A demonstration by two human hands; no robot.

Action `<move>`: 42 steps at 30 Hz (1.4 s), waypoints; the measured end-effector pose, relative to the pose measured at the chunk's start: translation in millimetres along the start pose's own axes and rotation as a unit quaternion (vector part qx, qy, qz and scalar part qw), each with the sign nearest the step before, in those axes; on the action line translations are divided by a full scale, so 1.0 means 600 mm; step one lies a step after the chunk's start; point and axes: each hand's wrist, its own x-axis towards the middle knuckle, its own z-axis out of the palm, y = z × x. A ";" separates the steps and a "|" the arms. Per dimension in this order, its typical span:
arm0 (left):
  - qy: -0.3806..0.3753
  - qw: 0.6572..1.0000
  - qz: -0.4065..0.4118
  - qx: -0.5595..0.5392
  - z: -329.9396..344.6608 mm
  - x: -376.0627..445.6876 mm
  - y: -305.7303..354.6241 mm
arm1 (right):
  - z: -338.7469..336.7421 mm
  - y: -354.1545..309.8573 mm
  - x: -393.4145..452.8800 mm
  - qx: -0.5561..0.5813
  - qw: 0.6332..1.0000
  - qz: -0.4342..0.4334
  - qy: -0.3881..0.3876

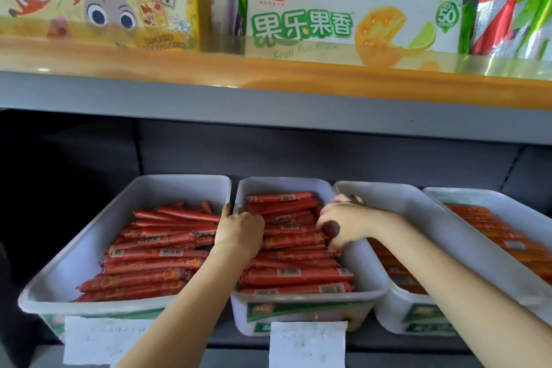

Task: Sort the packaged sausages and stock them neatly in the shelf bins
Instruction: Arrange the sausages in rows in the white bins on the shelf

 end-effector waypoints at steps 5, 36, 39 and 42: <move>0.001 1.000 0.003 0.003 -0.001 -0.001 0.001 | 0.015 -0.015 -0.002 -0.073 0.992 0.075 -0.065; 0.048 0.999 0.005 -0.006 -0.006 -0.010 0.002 | -0.021 -0.046 0.016 0.355 0.814 0.283 0.362; 0.040 0.999 0.008 -0.002 -0.004 -0.005 0.002 | -0.008 -0.055 0.028 0.244 0.893 0.227 0.303; 0.030 1.000 0.008 0.005 -0.003 -0.005 0.002 | 0.016 -0.059 0.054 0.185 0.958 0.136 0.170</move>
